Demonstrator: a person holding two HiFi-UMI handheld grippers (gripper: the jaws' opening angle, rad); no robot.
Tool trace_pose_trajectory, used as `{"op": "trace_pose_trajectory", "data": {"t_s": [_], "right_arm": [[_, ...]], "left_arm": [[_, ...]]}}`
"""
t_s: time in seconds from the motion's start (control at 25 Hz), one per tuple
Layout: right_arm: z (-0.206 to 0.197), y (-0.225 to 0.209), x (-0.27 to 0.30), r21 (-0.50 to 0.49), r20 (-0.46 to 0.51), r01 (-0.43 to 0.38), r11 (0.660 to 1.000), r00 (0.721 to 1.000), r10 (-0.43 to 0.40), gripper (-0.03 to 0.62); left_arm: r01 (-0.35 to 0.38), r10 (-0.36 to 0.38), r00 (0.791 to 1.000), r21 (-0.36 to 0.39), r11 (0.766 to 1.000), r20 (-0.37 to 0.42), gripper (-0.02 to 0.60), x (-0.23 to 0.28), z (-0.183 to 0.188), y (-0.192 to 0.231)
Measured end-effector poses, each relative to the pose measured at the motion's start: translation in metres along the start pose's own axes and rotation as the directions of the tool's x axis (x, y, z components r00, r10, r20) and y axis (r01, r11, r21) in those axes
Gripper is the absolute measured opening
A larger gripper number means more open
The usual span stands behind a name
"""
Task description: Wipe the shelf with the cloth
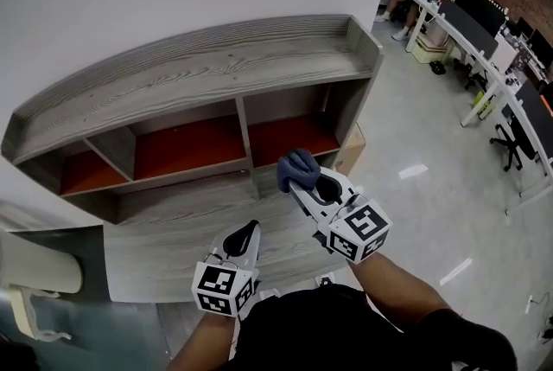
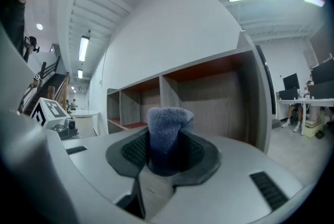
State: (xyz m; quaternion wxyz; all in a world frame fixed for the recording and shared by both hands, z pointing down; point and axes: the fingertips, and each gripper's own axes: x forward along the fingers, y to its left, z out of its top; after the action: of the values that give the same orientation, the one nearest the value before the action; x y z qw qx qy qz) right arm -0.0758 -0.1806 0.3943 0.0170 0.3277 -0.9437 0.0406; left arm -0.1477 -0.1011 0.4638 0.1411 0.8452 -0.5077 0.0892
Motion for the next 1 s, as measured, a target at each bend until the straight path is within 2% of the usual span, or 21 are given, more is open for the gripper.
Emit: {"op": "trace_pose_trajectory", "data": {"t_s": [0.28, 0.6, 0.88, 1.0], "right_arm": [[0.018, -0.032, 0.040, -0.058, 0.022, -0.001, 0.998, 1.000, 0.003, 0.127], [0.053, -0.047, 0.100, -0.124, 0.083, -0.009, 0.992, 0.996, 0.020, 0.127], [0.065, -0.052, 0.148, -0.236, 0.067, -0.006, 0.972, 0.998, 0.022, 0.127], [0.071, -0.058, 0.160, -0.245, 0.070, 0.018, 0.969, 0.998, -0.001, 0.127]], "left_arm": [[-0.060, 0.061, 0.998, -0.020, 0.998, 0.009, 0.009, 0.002, 0.003, -0.002], [-0.138, 0.138, 0.990, -0.040, 0.990, 0.006, 0.009, -0.001, 0.002, 0.005], [-0.174, 0.175, 0.985, -0.046, 0.984, 0.010, 0.011, -0.004, 0.006, 0.011], [-0.190, 0.191, 0.982, -0.051, 0.980, 0.008, 0.011, -0.008, 0.005, 0.015]]}}
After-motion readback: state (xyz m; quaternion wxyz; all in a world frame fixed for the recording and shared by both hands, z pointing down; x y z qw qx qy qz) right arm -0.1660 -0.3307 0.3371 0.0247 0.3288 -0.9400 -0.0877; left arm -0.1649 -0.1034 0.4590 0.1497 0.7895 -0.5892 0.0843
